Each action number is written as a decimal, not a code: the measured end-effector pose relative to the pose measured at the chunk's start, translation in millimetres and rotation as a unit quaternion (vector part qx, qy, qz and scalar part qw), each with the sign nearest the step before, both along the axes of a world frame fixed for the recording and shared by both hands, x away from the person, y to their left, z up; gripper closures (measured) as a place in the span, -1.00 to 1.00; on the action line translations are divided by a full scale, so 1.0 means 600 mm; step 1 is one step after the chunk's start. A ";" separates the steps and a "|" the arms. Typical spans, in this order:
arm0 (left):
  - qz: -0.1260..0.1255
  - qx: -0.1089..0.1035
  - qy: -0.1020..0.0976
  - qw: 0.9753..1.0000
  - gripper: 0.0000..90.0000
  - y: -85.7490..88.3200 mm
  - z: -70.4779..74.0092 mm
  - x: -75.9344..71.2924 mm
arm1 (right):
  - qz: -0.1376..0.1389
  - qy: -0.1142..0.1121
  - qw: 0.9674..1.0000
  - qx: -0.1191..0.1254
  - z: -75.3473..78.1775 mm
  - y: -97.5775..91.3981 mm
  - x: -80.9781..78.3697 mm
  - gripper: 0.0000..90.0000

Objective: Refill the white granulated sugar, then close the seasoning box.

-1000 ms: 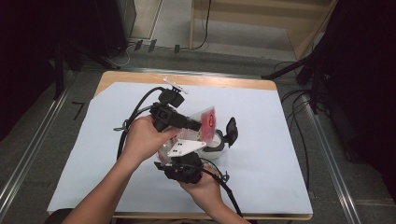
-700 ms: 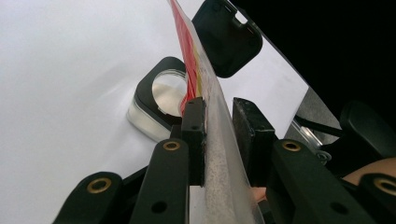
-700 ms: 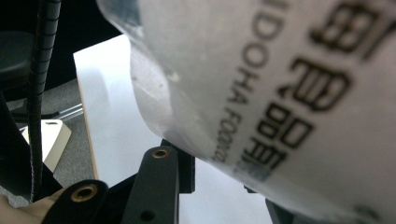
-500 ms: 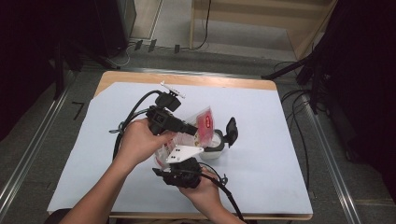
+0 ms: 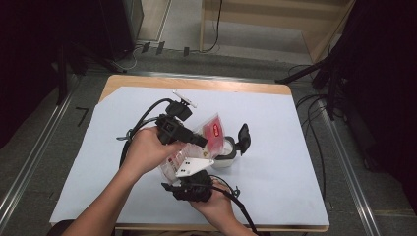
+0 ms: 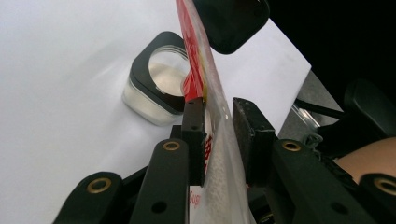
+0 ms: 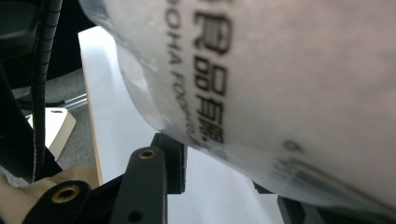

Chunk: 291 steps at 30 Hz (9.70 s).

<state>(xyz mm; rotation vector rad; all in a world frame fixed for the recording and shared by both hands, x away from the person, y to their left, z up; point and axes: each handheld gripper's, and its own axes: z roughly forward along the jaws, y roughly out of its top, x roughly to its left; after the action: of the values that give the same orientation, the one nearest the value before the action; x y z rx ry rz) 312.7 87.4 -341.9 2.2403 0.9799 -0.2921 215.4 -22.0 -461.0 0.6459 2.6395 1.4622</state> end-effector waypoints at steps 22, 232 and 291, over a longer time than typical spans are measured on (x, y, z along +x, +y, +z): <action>-0.023 -0.017 0.028 0.999 0.73 0.006 -0.041 0.020 | 0.020 0.007 0.999 -0.034 -0.029 0.002 0.005 0.41; 0.122 -0.099 -0.128 0.979 0.07 0.367 -0.100 -0.059 | -0.116 0.055 0.991 -0.027 0.034 -0.306 0.075 0.18; 0.176 -0.060 -0.126 0.975 -0.01 0.373 -0.130 -0.040 | -0.217 0.069 0.973 0.033 0.042 -0.327 0.168 1.00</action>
<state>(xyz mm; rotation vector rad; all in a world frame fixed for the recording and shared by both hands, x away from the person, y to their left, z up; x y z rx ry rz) 288.7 311.5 -420.2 1.8955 1.1603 0.0859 316.0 -218.1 -435.6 1.2785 2.3337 1.4153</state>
